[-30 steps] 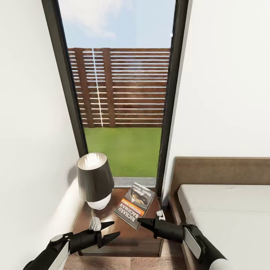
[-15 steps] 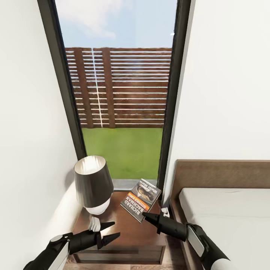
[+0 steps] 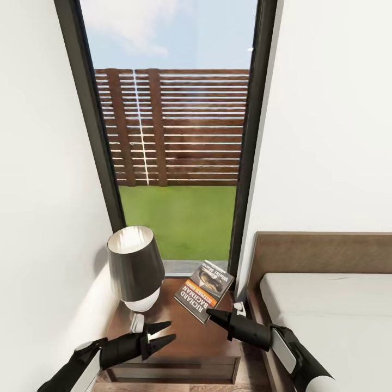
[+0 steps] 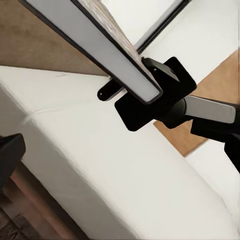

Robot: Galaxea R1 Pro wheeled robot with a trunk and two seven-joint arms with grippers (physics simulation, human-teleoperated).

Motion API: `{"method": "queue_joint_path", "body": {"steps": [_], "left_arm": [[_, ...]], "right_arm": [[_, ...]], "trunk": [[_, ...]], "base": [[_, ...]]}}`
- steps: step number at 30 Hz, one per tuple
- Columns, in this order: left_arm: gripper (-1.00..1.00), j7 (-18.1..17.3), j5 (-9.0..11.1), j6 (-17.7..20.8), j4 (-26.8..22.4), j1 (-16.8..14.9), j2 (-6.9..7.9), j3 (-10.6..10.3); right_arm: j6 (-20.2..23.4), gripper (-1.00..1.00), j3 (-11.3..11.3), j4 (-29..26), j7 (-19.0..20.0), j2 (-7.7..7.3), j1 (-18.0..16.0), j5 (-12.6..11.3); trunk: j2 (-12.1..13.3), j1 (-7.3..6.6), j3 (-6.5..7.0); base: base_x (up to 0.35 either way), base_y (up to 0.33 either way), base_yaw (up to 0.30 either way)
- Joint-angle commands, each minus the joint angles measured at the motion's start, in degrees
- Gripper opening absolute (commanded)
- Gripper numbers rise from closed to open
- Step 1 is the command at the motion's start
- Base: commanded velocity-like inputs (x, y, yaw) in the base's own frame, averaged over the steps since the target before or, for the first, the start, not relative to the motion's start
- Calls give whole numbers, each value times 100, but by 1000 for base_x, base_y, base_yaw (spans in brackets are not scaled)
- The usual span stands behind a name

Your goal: In the bedroom, move the book from the bed onto either nightstand, and place the two sandals side by side next to the bed.

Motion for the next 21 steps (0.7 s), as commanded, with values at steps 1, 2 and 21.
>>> {"method": "queue_joint_path", "body": {"steps": [1, 2, 21], "left_arm": [[100, -4, 63, 72, -3, -5, -4, -26], [100, -4, 67, 174, -14, -4, -33, -20], [100, 220, 42, 837, -138, -4, -289, 23]], "right_arm": [[31, -100, 26, 0, -3, -6, -4, -42], [31, -100, 27, 0, -3, -7, -4, -40], [31, -100, 21, 0, -7, -14, -4, -37]], "trunk": [[-5, 1, -7], [-5, 1, -7], [-5, 1, -7]], "base": [[0, 0, 0], [0, 0, 0], [0, 0, 0]]}}
